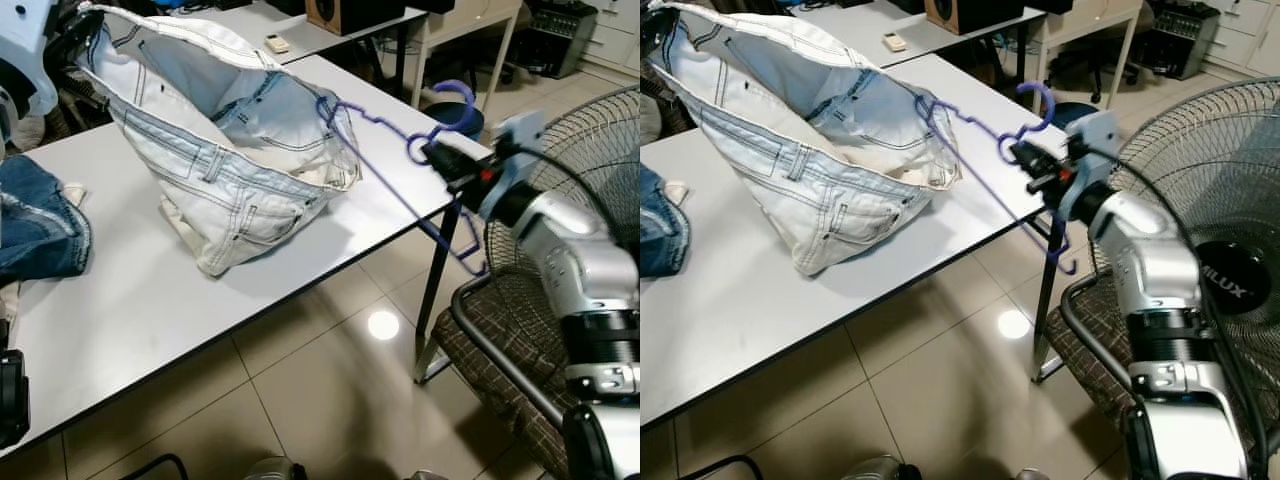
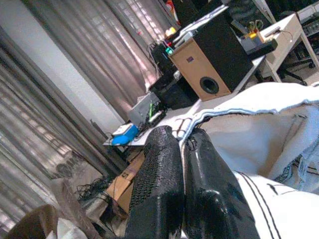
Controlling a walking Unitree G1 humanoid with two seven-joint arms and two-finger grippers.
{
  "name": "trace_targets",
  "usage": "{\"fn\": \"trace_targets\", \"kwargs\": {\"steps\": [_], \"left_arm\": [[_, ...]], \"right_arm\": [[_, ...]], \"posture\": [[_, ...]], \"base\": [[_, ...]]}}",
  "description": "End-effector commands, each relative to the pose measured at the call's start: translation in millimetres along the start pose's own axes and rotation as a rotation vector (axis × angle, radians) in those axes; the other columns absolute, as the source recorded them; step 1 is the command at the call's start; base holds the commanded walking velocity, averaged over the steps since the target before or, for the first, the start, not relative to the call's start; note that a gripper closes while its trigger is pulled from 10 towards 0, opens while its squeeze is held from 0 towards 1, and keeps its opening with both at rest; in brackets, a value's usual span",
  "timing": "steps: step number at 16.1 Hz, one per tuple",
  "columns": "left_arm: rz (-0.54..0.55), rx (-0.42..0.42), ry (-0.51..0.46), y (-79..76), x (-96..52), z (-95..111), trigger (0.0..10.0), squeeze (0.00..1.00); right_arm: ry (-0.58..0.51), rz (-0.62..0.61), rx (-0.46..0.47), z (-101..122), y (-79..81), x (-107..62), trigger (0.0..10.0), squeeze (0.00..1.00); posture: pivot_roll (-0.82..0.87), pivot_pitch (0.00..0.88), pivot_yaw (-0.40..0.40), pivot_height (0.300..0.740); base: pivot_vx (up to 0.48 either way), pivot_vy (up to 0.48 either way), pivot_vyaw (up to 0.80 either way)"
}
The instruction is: Hang hanger
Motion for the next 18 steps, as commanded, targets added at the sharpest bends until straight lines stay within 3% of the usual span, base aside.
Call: {"fn": "trace_targets", "kwargs": {"steps": [1,6,9,13,18], "left_arm": [[0.022,0.008,-0.021,6.5,-2.1,6.9,0.0,0.0],[-0.012,0.025,-0.067,-5.9,12.1,16.5,0.0,0.0],[-0.111,-0.002,-0.154,-32.2,24.3,32.8,0.0,0.0],[-0.243,-0.043,-0.207,-85.6,37.8,40.1,0.0,0.0],[-0.294,-0.055,-0.248,-113.1,48.1,49.8,0.0,0.0]], "right_arm": [[-0.011,0.046,-0.001,1.2,11.9,1.1,10.0,0.0],[0.013,0.148,0.017,-14.3,46.8,-2.5,10.0,0.0],[0.046,0.251,0.035,-33.9,89.6,3.1,10.0,0.0],[0.114,0.35,0.087,-57.0,143.6,16.8,10.0,0.0],[0.061,0.426,0.133,-46.4,178.9,31.7,10.0,0.0]], "posture": [[-0.08,0.0,0.114,0.74],[-0.09,0.0,0.141,0.74],[-0.1,0.0,0.161,0.74],[-0.12,0.0,0.183,0.74],[-0.11,0.0,0.195,0.74]], "base": [[0.0,0.0,0.0],[0.0,0.0,0.0],[0.0,0.0,0.0],[0.0,0.0,0.0],[0.0,0.0,0.0]]}}
Point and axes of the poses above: a point about 5 cm out from each wrist's last joint towards the gripper, its own x axis pointing out of the wrist towards the gripper, its own z axis along the axis of the wrist's last joint, y = z × x, the point moved 5 cm from there along x, pointing out of the wrist towards the gripper, and after that the axes turned 1 degree about x, right-handed, at the moved point
